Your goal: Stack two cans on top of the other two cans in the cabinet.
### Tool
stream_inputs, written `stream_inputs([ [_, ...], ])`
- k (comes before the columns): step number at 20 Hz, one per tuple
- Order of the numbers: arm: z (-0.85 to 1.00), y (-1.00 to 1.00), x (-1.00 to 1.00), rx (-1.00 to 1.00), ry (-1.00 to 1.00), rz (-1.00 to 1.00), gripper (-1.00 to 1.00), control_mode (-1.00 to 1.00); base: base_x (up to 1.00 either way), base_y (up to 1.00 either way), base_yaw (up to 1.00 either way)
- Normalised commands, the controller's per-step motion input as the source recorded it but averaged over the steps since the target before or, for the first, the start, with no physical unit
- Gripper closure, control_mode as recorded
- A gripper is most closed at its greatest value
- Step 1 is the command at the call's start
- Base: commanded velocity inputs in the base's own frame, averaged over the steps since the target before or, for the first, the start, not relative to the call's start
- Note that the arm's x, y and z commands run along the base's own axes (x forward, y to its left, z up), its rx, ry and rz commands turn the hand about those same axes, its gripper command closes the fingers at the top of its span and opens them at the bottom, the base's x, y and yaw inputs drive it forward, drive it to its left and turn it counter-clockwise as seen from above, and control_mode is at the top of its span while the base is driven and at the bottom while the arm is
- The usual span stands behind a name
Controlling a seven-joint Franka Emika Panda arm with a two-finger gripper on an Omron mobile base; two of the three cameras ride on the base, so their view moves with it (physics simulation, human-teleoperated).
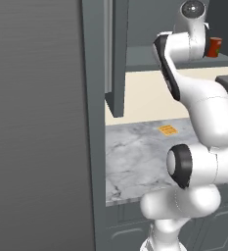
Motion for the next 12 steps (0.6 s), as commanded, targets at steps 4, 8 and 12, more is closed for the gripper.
stream_inputs([
  [4,-0.01,-0.21,0.05,0.05,0.00,-0.15,-1.00,-1.00,0.00,0.00,0.00],
  [8,-0.14,-0.19,0.11,0.06,0.00,-0.13,-1.00,-1.00,0.00,0.00,0.00],
  [12,-0.26,-0.18,0.16,0.06,0.00,-0.09,-1.00,-1.00,0.00,0.00,0.00],
])
